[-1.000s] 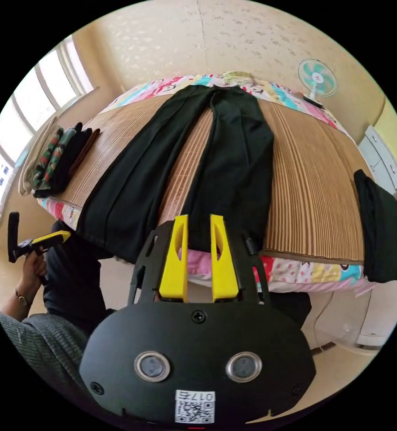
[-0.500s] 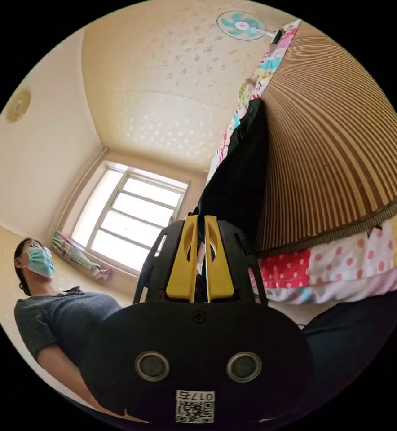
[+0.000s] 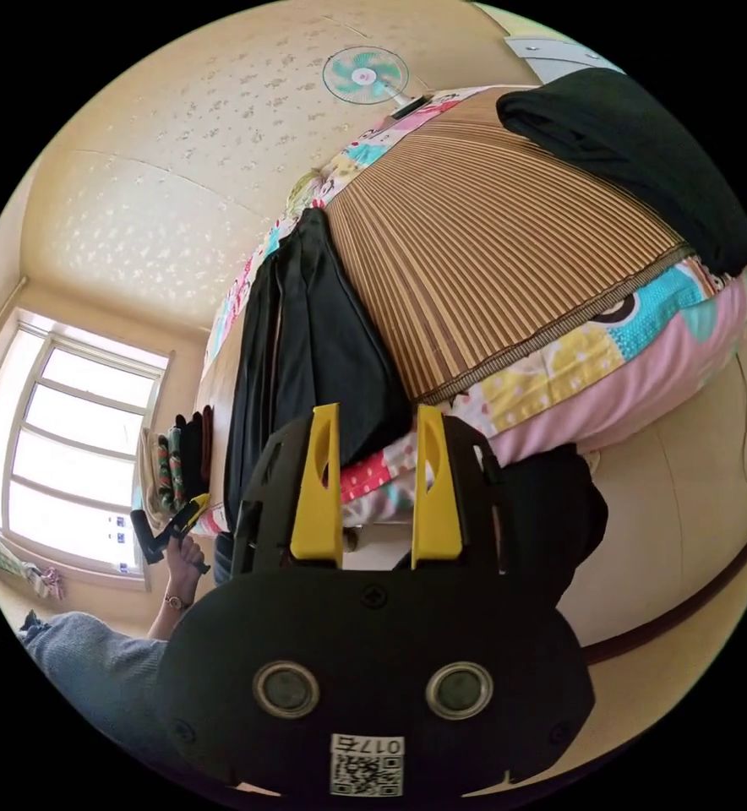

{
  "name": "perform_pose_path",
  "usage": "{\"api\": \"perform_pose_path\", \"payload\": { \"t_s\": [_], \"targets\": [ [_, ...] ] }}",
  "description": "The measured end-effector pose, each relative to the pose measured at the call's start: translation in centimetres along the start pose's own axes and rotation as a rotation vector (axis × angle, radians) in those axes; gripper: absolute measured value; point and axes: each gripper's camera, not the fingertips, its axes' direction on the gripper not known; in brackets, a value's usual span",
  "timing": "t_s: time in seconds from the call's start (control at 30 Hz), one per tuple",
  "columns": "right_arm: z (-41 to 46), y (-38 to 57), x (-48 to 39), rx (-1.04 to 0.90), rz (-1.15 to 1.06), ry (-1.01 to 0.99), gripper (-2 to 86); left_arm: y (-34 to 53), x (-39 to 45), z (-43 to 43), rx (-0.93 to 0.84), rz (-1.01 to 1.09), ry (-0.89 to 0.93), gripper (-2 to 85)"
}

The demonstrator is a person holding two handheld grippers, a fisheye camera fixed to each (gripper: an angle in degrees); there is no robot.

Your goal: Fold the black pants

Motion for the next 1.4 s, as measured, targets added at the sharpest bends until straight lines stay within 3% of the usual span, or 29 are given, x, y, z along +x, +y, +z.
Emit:
{"api": "perform_pose_path", "payload": {
  "t_s": [0.13, 0.27, 0.47, 0.63, 0.77, 0.83, 0.93, 1.07, 1.23, 1.33, 1.4],
  "targets": [
    [2.6, -1.7, -0.5, -0.042, 0.034, 0.059, 12.0, -1.0, 0.5, 0.7, 0.064, 0.059, 0.054, 11.4],
    [3.2, -2.1, -1.2, -0.114, 0.077, 0.200, 5.9, -1.3, 1.8, 5.9, -0.160, 0.133, 0.003, 9.5],
    [0.0, -0.5, -1.6, -0.137, -0.017, -0.039, 3.1, 0.4, 1.4, 5.7, -0.194, -0.023, -0.042, 3.6],
    [0.7, 3.2, -3.7, -0.300, -0.166, 0.402, 2.5, 3.3, -0.8, 5.4, -0.287, -0.138, 0.085, 0.5],
    [-1.7, 4.9, -3.3, -0.240, -0.079, 0.410, 2.3, 6.1, -2.6, 6.0, -0.416, -0.189, 0.228, 0.7],
    [-4.9, 5.5, -5.4, -0.102, -0.132, 0.311, 2.1, 6.5, -2.7, 5.4, -0.427, -0.158, 0.331, 2.2],
    [-7.5, 5.7, -10.1, 0.006, -0.319, 0.147, 2.0, 5.3, -1.9, 1.4, -0.276, -0.098, 0.460, 5.1],
    [-5.3, 6.3, -14.5, -0.055, -0.455, -0.153, 2.1, -0.7, 3.1, -0.7, -0.269, 0.100, 0.658, 13.5],
    [3.9, 9.0, -17.3, -0.247, -0.487, -0.421, 2.4, -6.7, 7.8, -0.7, -0.193, 0.169, 0.531, 14.9],
    [8.3, 10.3, -17.2, -0.345, -0.405, -0.491, 2.8, -8.8, 8.7, 3.0, -0.335, 0.135, 0.433, 16.9],
    [9.6, 11.0, -17.2, -0.364, -0.400, -0.505, 3.2, -8.7, 8.5, 6.2, -0.444, 0.106, 0.453, 13.2]
  ]
}}
